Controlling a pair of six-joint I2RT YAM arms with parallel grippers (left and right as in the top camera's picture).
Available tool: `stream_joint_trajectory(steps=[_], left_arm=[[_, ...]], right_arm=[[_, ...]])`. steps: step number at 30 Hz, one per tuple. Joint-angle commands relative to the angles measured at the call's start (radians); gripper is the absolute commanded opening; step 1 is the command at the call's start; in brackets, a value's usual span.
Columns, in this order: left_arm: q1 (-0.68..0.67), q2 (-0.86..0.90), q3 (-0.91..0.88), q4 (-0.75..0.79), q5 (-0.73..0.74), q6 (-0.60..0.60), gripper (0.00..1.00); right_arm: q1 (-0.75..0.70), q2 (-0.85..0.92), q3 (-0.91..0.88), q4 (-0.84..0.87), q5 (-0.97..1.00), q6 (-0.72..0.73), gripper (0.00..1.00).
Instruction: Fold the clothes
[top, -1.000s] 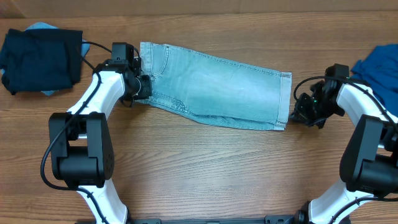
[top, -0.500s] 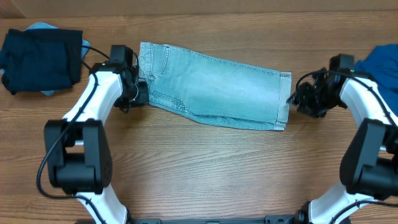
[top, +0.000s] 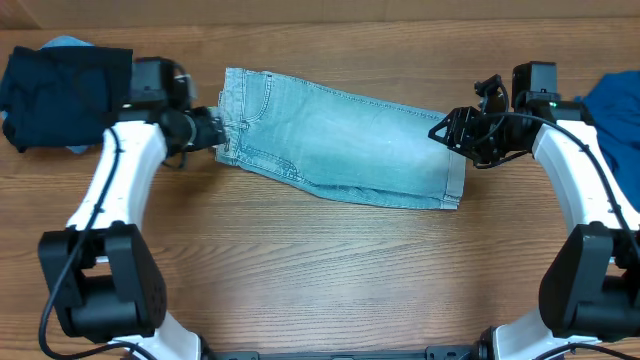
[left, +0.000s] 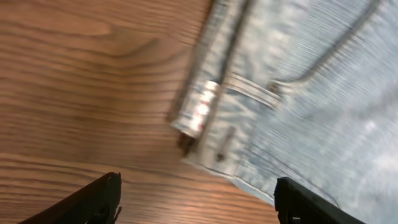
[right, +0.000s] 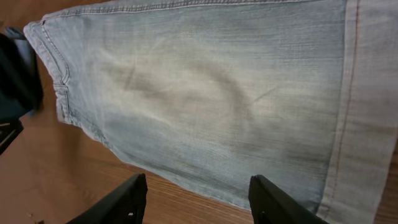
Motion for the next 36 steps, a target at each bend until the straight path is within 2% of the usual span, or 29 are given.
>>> stream_joint_trajectory(steps=[1,7,16,22,24,27,28,36], left_arm=[[0.054,0.086,-0.003,0.019,0.145,-0.050,0.80],[0.026,0.174,-0.003,0.119,0.233,-0.074,0.80],[0.005,0.262,-0.003,0.138,0.236,-0.130,0.74],[-0.016,0.294,-0.003,0.145,0.227,-0.130,0.55],[-0.016,0.294,-0.003,0.150,0.228,-0.130,0.39],[-0.015,0.294,-0.003,0.135,0.229,-0.130,0.07],[-0.015,0.293,-0.003,0.120,0.228,-0.129,0.04],[-0.016,0.217,-0.003,-0.101,0.089,-0.094,0.04]], right_arm=[[0.002,-0.015,0.015,-0.002,-0.017,-0.008,0.57],[0.002,-0.015,0.015,-0.002,-0.016,-0.008,0.57],[0.002,-0.015,0.015,0.000,-0.016,-0.009,0.57],[0.002,-0.015,0.015,-0.002,-0.013,-0.009,0.57],[0.002,-0.015,0.015,-0.002,-0.013,-0.008,0.57],[0.002,-0.015,0.015,-0.005,-0.013,-0.008,0.56],[0.002,-0.015,0.015,-0.008,-0.013,-0.008,0.56],[0.002,-0.015,0.015,-0.034,-0.011,-0.035,0.56]])
